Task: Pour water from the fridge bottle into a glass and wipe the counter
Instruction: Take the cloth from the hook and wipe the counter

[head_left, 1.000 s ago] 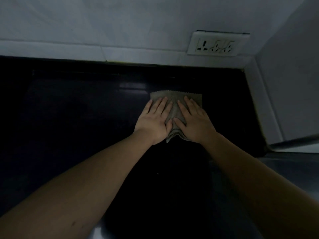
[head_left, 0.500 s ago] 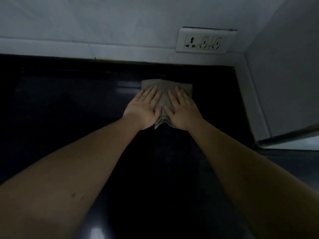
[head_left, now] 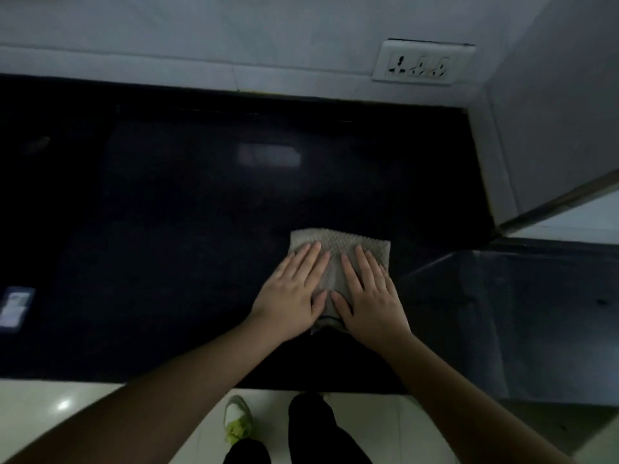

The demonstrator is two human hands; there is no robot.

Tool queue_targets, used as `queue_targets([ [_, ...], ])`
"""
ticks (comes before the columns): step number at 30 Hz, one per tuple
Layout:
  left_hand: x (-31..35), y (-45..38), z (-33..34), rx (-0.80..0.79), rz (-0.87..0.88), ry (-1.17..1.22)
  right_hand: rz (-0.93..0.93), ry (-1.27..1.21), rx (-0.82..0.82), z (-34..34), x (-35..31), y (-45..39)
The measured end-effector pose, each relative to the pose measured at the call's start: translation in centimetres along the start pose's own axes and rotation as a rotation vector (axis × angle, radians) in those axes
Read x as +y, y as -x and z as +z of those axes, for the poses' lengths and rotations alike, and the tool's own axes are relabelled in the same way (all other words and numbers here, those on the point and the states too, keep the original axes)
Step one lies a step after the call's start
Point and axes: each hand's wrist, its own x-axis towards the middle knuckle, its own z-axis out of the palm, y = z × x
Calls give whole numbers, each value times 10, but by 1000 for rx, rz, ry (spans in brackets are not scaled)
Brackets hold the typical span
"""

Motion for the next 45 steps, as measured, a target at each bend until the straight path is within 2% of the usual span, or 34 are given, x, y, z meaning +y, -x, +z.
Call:
queue_targets([
  [7,-27,76,6,9,0,32,40,21,-27,18,-67,35],
  [14,-97,130,2,-1,-43,-5,-51,8,-73,22,-148,29],
  [21,-141,171,-8,-51,-140,38,-114,62,-209,14,-210,15],
  [23,-146,170,-13,-81,-118,108,-119,61,-179,9,-214,17],
  [26,-156,168,-25,-113,-61,312,-177,56,-49,2,-214,30],
  [29,-158,178,-31,-115,-56,335,-221,7,-33,4,-217,44],
  [33,-147,204,-23,13,-24,303,-181,-52,-80,12,-223,51],
  [38,-152,225,-12,43,18,380,-166,-118,-61,14,-227,53],
  [45,-161,217,-32,82,-89,669,131,-485,-105,-12,-229,55],
])
